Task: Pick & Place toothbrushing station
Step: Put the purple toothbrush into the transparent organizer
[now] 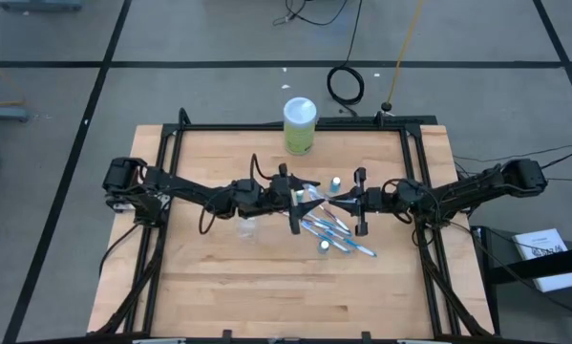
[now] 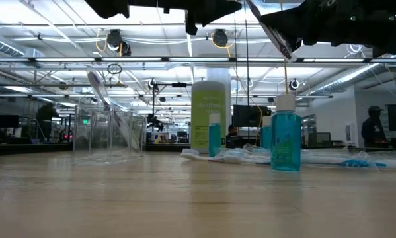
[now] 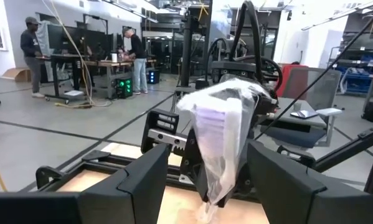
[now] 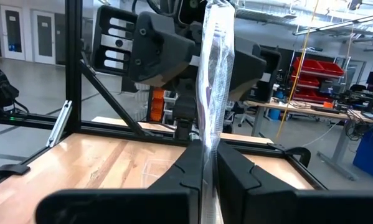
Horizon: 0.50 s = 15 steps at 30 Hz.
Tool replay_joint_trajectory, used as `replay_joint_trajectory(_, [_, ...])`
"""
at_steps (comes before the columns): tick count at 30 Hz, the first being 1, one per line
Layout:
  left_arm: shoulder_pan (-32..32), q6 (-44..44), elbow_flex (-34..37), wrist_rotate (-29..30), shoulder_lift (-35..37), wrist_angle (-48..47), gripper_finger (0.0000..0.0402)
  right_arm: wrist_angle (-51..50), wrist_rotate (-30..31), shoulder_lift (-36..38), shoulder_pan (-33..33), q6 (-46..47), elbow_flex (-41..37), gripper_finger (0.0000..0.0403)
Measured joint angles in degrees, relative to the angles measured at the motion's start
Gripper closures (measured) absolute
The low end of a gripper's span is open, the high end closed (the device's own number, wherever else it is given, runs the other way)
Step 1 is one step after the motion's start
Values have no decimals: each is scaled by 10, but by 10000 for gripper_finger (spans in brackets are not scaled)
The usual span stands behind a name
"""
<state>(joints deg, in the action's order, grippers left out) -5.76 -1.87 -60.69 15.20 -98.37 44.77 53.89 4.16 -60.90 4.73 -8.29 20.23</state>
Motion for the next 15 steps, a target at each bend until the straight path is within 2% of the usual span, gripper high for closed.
replay_joint_trajectory(3, [1,-1,0,-4,0,0,177,1,0,0,0,0,0,390])
replay_joint_trajectory(6, [1,-2,0,-5,0,0,200,1,0,0,0,0,0,390])
replay_joint_trajectory(15, [14,-9,0,-51,0,0,341,1,1,0,0,1,0,390])
